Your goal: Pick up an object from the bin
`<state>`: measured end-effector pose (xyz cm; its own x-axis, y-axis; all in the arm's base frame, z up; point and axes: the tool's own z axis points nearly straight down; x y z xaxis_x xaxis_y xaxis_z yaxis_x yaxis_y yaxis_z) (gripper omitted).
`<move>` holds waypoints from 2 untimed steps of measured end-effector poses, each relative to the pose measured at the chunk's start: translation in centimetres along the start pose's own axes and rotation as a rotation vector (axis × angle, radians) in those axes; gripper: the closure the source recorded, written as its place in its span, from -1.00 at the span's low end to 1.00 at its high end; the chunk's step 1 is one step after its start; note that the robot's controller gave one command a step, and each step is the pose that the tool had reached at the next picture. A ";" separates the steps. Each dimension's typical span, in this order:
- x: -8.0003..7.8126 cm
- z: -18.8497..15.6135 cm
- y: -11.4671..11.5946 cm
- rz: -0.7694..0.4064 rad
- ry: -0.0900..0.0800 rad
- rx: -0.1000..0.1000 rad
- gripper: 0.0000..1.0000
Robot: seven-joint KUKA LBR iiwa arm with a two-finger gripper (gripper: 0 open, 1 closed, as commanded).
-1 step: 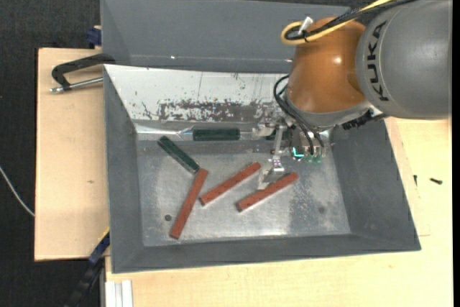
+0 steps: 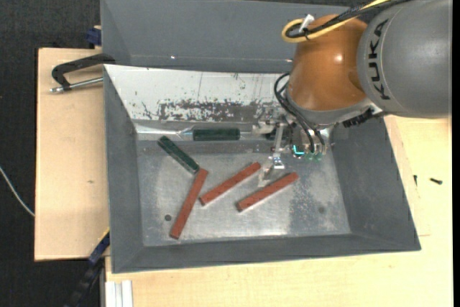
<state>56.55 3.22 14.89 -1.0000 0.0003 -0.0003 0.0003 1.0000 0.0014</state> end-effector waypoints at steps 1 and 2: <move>2.4 6.5 0.8 -0.051 0.003 0.001 1.00; 2.4 6.5 0.8 -0.051 0.003 0.001 1.00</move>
Offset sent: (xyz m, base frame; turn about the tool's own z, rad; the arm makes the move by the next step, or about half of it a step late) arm 0.0000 0.0000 0.0000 0.0000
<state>54.14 4.04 8.40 -0.9987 -0.0505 0.0031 -0.0505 0.9987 0.0004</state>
